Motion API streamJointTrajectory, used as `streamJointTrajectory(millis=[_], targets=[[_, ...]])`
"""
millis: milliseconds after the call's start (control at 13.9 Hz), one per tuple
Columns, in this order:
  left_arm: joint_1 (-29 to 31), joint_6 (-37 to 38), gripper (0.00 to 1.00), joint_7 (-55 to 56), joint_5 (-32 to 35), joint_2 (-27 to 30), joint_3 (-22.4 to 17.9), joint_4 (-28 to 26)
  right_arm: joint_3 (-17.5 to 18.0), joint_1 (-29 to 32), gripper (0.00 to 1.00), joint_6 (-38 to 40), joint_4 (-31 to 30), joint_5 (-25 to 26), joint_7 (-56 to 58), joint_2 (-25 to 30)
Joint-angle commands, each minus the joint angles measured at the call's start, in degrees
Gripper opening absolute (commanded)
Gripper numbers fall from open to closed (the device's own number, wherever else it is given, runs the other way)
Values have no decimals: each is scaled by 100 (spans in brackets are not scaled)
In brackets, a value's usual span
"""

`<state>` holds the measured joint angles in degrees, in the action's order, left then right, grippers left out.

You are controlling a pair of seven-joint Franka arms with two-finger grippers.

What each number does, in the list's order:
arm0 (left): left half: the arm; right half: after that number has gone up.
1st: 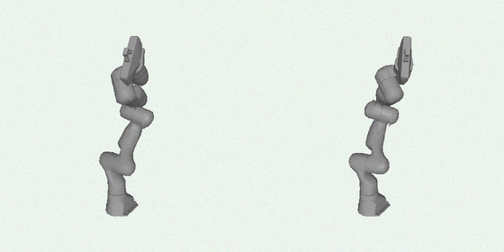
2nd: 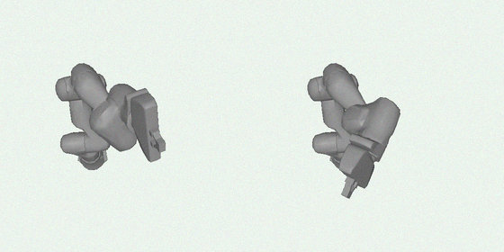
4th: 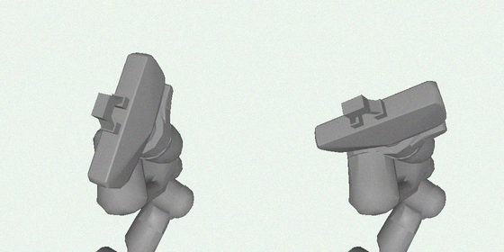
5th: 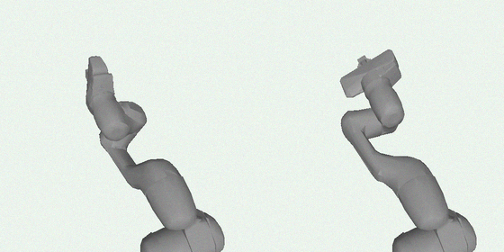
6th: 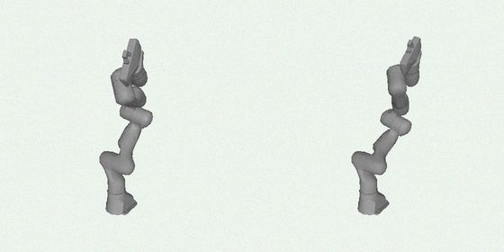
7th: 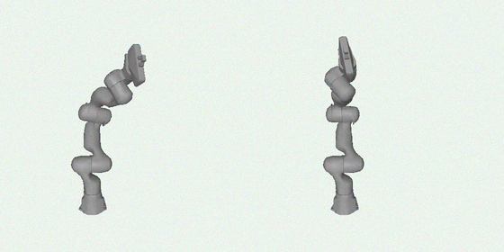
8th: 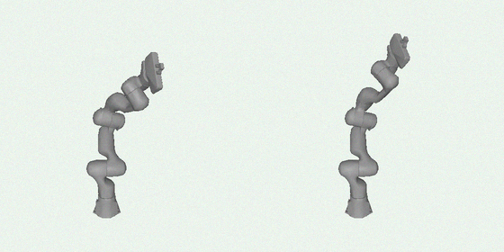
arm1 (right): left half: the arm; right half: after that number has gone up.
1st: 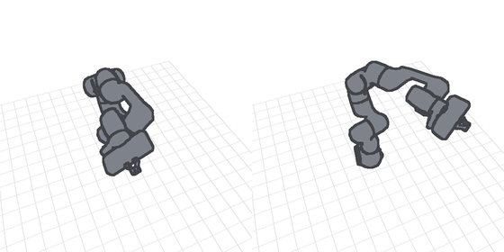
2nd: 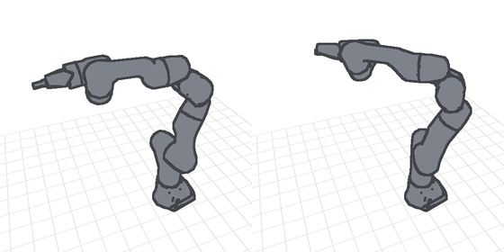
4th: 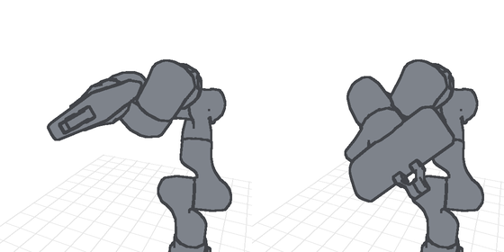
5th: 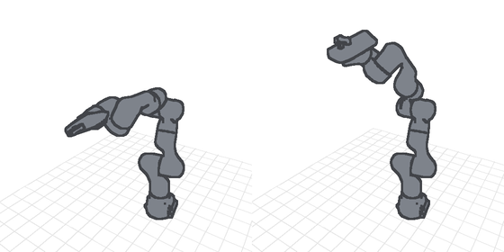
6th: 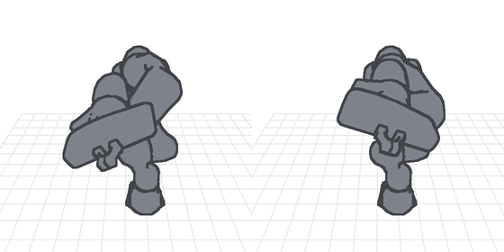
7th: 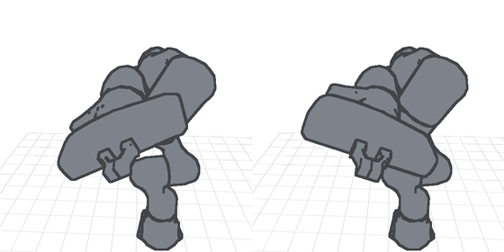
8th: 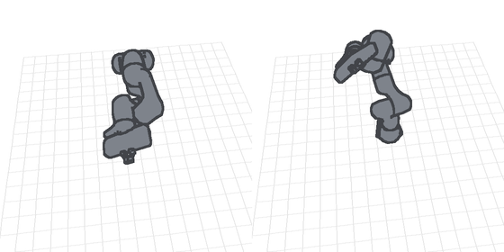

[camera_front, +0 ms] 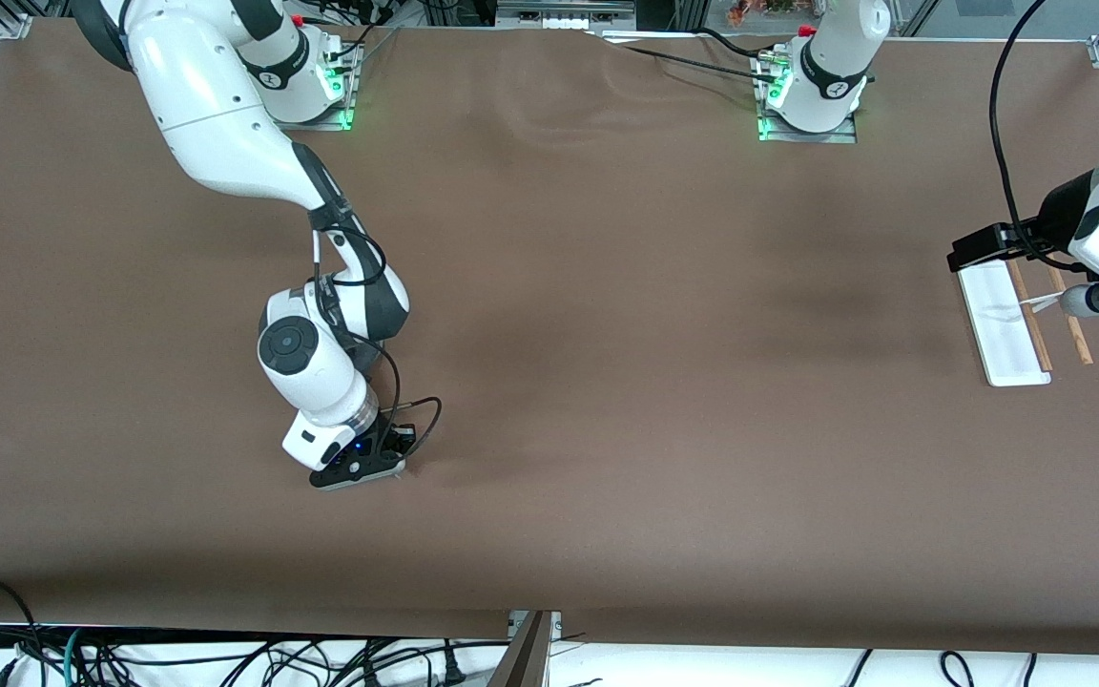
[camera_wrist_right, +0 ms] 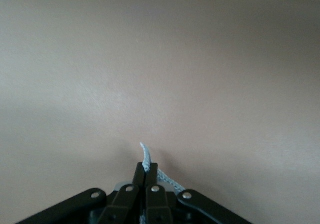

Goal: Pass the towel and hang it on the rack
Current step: 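Close the right gripper on the grey towel's edge, then lift the towel with the right gripper toward the table middle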

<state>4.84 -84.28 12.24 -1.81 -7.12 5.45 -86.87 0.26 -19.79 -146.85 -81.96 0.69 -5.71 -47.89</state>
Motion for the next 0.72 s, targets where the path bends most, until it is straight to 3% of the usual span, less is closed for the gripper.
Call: streamJointTrajectory(millis=[0,288,505,649], targets=[[43,35,100,-108,-92,140,18,-111,-8,-34,0,708,-75,-60,35,621],[43,35,100,-108,-92,140,18,-111,-17,-34,0,1895,233,-148,-17,1210],[43,35,100,-108,-92,140,9,-102,9,-43,0,2422,233,-517,-684,1606],[43,35,100,-108,-92,140,9,-111,228,-43,0,2679,233,-526,-1263,1896]])
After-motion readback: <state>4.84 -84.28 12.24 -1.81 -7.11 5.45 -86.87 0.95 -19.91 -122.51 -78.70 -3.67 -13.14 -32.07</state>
